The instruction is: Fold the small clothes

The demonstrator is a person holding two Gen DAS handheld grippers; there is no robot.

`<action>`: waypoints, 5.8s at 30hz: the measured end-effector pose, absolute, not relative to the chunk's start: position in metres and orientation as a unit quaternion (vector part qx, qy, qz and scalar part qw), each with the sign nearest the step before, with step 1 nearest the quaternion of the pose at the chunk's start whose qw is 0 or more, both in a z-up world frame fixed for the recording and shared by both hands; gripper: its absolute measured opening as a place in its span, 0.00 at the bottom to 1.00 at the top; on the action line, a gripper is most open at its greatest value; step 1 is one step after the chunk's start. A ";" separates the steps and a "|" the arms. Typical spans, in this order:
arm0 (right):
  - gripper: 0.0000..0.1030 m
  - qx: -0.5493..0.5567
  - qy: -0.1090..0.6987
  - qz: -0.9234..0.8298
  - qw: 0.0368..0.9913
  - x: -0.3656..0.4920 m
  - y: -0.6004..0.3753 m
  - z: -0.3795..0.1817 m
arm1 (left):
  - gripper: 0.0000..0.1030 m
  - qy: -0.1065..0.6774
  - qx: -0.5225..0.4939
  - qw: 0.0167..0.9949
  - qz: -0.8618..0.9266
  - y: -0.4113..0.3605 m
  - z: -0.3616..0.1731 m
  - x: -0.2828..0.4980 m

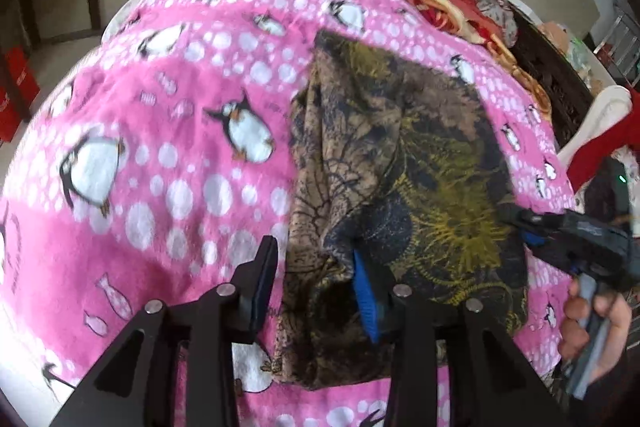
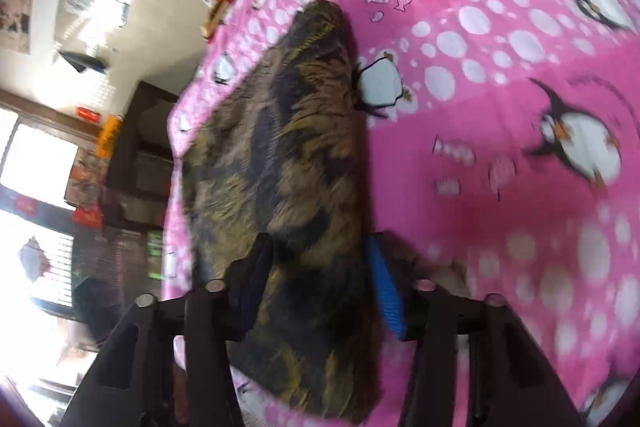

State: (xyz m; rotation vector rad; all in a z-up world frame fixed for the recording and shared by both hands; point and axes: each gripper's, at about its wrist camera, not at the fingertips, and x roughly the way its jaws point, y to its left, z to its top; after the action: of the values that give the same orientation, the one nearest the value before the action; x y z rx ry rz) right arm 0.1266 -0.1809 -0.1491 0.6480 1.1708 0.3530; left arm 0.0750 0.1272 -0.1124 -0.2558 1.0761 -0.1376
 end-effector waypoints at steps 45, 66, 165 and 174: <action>0.19 0.161 0.508 0.086 0.842 0.162 -0.156 -0.107 | 0.25 0.466 -0.049 0.883 -0.034 0.128 -0.082 0.123; 0.19 0.038 0.497 0.048 0.866 0.096 -0.145 -0.090 | 0.27 0.482 -0.033 0.875 -0.023 0.114 -0.088 0.085; 0.21 0.208 0.534 0.119 0.811 0.152 -0.148 -0.141 | 0.44 0.502 -0.135 0.849 -0.097 0.123 -0.128 0.134; 0.21 0.205 0.536 0.122 0.810 0.152 -0.149 -0.139 | 0.42 0.479 -0.138 0.860 -0.112 0.120 -0.110 0.130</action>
State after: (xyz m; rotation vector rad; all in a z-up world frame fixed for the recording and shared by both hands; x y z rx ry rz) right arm 0.1516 -0.1493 -0.1387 0.4374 1.1461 0.2601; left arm 0.1299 0.1205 -0.1104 -0.2900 1.0058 -0.2356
